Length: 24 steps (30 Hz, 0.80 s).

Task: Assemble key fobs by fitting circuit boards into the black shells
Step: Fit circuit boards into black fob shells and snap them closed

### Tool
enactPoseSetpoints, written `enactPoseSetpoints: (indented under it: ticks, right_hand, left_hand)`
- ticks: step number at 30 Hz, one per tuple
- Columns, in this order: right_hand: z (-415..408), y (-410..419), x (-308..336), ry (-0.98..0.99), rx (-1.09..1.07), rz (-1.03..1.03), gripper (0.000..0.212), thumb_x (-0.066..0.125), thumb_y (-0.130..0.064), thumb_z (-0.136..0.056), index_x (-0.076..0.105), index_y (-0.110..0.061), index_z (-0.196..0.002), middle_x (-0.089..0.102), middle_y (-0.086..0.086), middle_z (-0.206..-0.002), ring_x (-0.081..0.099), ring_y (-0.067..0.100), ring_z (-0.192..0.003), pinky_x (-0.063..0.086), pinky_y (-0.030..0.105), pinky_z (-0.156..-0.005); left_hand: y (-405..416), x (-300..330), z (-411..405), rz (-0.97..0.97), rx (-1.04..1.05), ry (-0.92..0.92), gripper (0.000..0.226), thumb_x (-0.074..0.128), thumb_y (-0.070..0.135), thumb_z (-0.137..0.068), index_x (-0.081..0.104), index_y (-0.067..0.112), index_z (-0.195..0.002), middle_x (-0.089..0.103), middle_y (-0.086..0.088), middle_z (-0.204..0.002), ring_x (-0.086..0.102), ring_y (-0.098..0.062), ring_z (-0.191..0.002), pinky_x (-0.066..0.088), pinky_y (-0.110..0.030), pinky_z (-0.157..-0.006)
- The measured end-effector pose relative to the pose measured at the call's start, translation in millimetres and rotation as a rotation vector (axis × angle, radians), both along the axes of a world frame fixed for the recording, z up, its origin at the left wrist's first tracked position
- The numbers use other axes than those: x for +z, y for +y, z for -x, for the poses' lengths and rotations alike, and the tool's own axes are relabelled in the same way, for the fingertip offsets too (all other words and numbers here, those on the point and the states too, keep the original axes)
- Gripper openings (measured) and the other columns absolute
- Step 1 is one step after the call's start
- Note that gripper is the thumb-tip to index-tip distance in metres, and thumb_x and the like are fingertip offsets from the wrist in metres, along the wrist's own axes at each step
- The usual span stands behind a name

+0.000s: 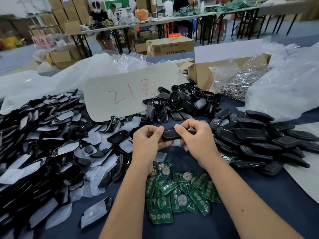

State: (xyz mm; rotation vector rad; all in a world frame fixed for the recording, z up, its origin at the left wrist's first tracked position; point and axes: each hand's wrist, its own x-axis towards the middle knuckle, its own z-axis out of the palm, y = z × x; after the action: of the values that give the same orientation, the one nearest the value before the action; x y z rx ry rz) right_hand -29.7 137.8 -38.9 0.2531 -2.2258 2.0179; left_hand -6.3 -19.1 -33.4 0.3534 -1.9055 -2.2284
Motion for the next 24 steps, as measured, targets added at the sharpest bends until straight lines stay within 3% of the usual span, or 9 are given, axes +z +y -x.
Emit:
enactPoseSetpoints:
  ticks: [3,9,14,18,22,24]
  right_hand:
    - [2,1,0,-0.021,0.025,0.108,0.025,0.074,-0.019,-0.097,0.066,-0.004,-0.079,0.060,0.006,-0.055,0.053,0.014,-0.044,0.045,0.025,-0.044]
    - [1,-1,2,-0.024,0.001,0.139,0.024,0.073,-0.016,-0.097,0.065,0.000,-0.081,0.060,0.008,-0.058,0.055,0.015,-0.047,0.047,0.027,-0.047]
    - [-1,12,21,0.031,-0.072,0.104,0.018,0.071,-0.019,-0.098,0.071,-0.017,-0.079,0.066,0.002,-0.065,0.059,0.016,-0.050,0.049,0.029,-0.049]
    - [0,47,37,0.113,-0.230,-0.196,0.016,0.067,-0.019,-0.098,0.077,-0.026,-0.088,0.072,-0.008,-0.072,0.068,0.013,-0.064,0.057,0.033,-0.064]
    - [-2,98,58,0.124,-0.312,-0.493,0.003,0.075,-0.027,-0.093,0.078,-0.025,-0.093,0.075,-0.016,-0.087,0.069,0.002,-0.084,0.045,0.009,-0.077]
    - [-5,125,67,0.102,-0.326,-0.654,0.030,0.083,-0.030,-0.085,0.079,-0.018,-0.112,0.076,-0.003,-0.106,0.069,0.012,-0.101,0.044,0.016,-0.089]
  left_hand:
    - [0,0,1,-0.044,-0.038,-0.016,0.022,0.067,0.014,-0.101,0.065,0.004,-0.081,0.074,-0.029,-0.095,0.078,-0.032,-0.075,0.061,-0.024,-0.064]
    - [4,8,0,-0.051,-0.052,-0.016,0.023,0.063,0.015,-0.102,0.068,0.001,-0.086,0.076,-0.025,-0.093,0.078,-0.031,-0.079,0.061,-0.023,-0.066]
    - [24,22,2,-0.043,-0.022,-0.006,0.027,0.065,0.018,-0.102,0.069,-0.001,-0.084,0.078,-0.019,-0.085,0.078,-0.027,-0.074,0.061,-0.022,-0.064]
    - [69,31,17,-0.004,0.038,-0.036,0.030,0.071,0.018,-0.099,0.071,-0.005,-0.081,0.072,-0.008,-0.064,0.070,-0.014,-0.055,0.058,-0.022,-0.058]
    - [125,40,31,0.047,-0.012,-0.047,0.038,0.075,0.022,-0.096,0.066,0.011,-0.061,0.067,0.002,-0.054,0.069,-0.017,-0.056,0.063,-0.041,-0.074]
    - [150,43,34,0.079,-0.079,-0.088,0.036,0.071,0.026,-0.098,0.069,0.010,-0.066,0.073,-0.001,-0.060,0.075,-0.021,-0.063,0.064,-0.044,-0.081]
